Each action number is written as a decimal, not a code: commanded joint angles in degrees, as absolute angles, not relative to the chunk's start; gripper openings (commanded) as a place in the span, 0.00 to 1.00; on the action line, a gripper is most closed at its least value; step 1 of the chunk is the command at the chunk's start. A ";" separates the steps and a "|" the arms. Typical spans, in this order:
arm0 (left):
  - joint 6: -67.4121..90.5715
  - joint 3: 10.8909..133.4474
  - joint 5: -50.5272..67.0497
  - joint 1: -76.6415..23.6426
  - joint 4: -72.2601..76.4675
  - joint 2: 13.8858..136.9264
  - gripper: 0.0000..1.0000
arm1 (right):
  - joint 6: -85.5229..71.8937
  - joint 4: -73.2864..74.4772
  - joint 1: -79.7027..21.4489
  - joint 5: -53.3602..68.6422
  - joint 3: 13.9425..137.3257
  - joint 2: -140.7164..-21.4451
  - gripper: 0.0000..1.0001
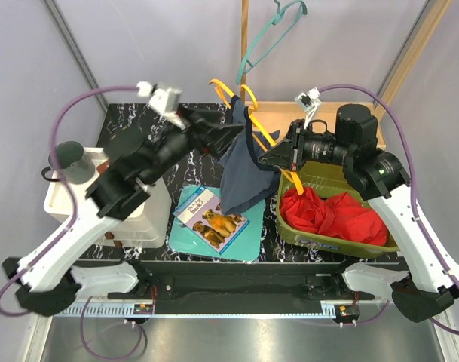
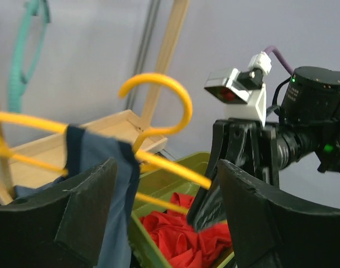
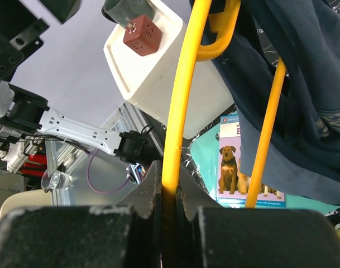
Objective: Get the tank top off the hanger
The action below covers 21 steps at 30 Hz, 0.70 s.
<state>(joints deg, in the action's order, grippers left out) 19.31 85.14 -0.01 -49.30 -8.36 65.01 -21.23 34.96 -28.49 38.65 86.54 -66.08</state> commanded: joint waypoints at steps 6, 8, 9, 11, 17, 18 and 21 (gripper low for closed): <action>22.14 74.53 -2.29 -49.31 -6.68 57.39 0.68 | -25.48 28.57 -28.83 43.24 90.00 -66.71 0.00; 23.11 74.88 -0.36 -49.39 -6.50 59.92 0.67 | -26.19 28.21 -28.83 43.85 90.09 -66.62 0.00; 23.55 75.32 -0.35 -49.39 -6.85 60.90 0.67 | -26.37 28.04 -28.83 43.94 90.00 -66.36 0.00; 23.73 76.46 -0.44 -49.31 -7.99 64.05 0.71 | -26.89 27.95 -28.83 44.21 89.47 -66.18 0.00; 25.58 78.31 -5.54 -48.16 -8.71 68.02 0.66 | -28.04 27.68 -28.83 44.21 88.60 -64.69 0.00; 26.19 78.40 -4.93 -47.55 -8.01 68.72 0.62 | -28.12 27.60 -28.83 44.03 88.25 -64.25 0.00; 27.85 78.31 -2.11 -46.50 -7.47 69.69 0.52 | -28.56 27.33 -28.92 43.77 87.19 -63.55 0.00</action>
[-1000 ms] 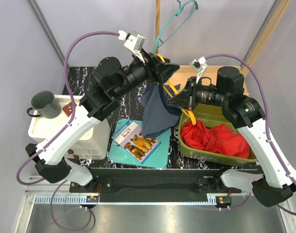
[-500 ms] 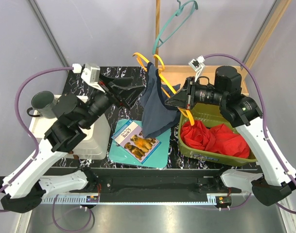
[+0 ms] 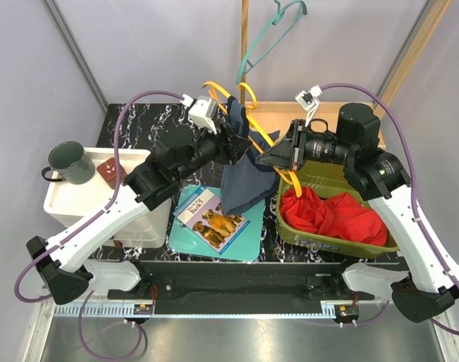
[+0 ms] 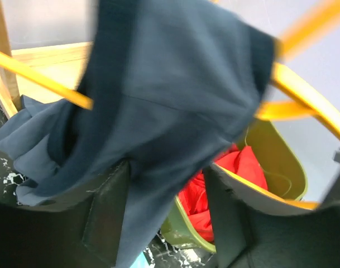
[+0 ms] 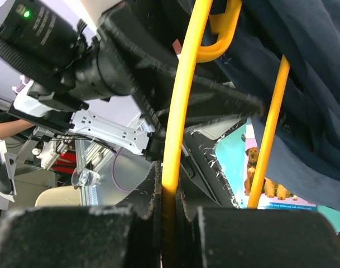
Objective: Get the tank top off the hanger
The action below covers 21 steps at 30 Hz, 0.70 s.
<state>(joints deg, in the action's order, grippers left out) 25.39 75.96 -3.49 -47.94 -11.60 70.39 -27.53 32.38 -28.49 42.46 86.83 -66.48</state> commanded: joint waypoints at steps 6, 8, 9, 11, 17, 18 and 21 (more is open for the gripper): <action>29.35 78.13 -0.36 -44.65 -6.86 69.52 0.17 | -28.74 26.98 -28.83 43.07 85.96 -62.58 0.00; 29.27 79.10 2.10 -43.51 -6.85 69.43 0.08 | -28.65 27.07 -28.83 42.63 84.91 -62.05 0.00; 29.18 79.54 2.98 -43.33 -7.12 69.35 0.00 | -28.65 27.07 -28.92 42.28 84.47 -61.88 0.00; 28.92 80.33 4.47 -42.72 -7.03 68.56 0.00 | -28.74 27.07 -28.83 40.44 83.07 -61.00 0.00; 27.42 79.37 11.32 -42.45 -4.40 64.69 0.00 | -29.18 28.04 -28.83 32.17 78.76 -58.80 0.00; 27.60 79.19 11.86 -42.45 -3.70 64.25 0.00 | -28.83 28.12 -28.92 32.08 78.32 -58.62 0.00; 31.62 76.65 10.29 -41.49 -1.94 61.71 0.00 | -27.78 28.74 -28.83 32.87 76.73 -58.54 0.00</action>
